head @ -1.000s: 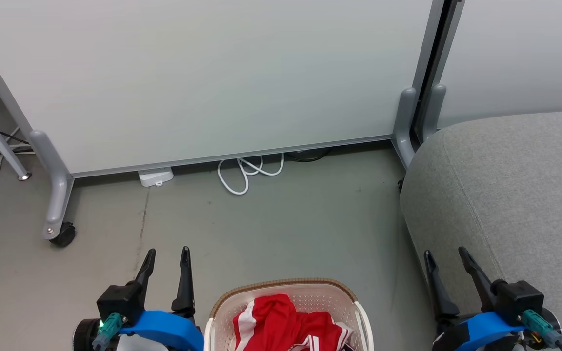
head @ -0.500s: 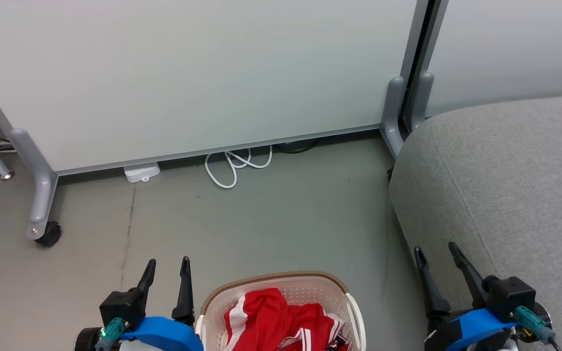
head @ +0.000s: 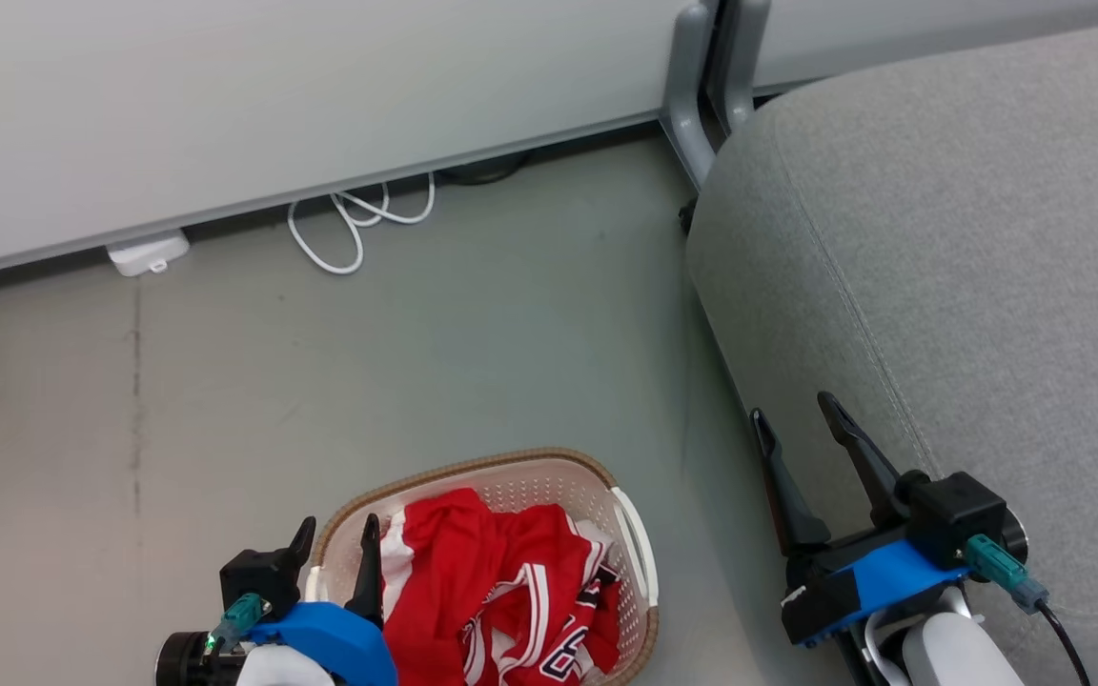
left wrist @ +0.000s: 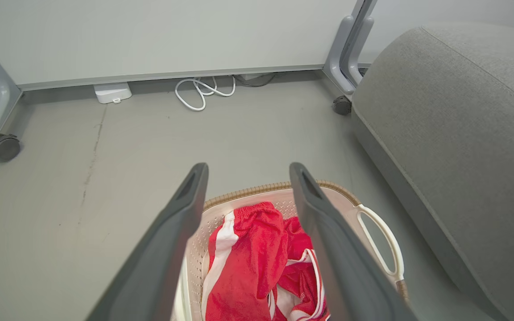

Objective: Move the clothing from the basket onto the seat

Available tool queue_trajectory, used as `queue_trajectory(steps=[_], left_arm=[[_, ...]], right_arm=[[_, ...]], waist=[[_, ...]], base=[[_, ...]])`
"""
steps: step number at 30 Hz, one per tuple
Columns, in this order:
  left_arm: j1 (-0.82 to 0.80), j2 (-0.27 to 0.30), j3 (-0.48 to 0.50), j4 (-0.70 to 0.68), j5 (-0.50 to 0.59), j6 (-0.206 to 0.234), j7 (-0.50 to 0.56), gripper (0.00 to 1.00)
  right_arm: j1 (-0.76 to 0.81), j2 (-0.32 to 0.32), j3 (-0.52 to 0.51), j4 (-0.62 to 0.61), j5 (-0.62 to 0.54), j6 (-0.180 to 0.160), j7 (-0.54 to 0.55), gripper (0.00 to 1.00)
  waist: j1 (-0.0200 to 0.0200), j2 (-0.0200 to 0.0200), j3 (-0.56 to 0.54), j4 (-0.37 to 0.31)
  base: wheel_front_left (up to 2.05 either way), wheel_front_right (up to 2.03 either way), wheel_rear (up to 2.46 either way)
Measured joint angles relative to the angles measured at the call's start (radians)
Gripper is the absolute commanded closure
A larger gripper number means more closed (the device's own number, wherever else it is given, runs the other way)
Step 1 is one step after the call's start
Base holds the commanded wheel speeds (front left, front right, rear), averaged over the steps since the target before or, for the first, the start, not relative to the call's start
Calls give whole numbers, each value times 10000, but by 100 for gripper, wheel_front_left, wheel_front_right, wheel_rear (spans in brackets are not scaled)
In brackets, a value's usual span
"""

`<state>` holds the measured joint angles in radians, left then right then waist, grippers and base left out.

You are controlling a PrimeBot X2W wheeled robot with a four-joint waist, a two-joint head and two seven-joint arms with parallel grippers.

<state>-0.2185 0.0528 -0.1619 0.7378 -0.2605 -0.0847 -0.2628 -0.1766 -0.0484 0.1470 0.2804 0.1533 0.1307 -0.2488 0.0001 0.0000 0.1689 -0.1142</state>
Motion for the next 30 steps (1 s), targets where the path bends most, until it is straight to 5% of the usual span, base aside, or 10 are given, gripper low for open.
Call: queue_trajectory(steps=[30], left_arm=[[-3420,807,-554,4452,301,-144,439,0]], right_arm=[[-1614,-10,894,-1356,1103,0,-127,0]], waist=[[1,0,4697,-2086]], base=[[0,0,0]])
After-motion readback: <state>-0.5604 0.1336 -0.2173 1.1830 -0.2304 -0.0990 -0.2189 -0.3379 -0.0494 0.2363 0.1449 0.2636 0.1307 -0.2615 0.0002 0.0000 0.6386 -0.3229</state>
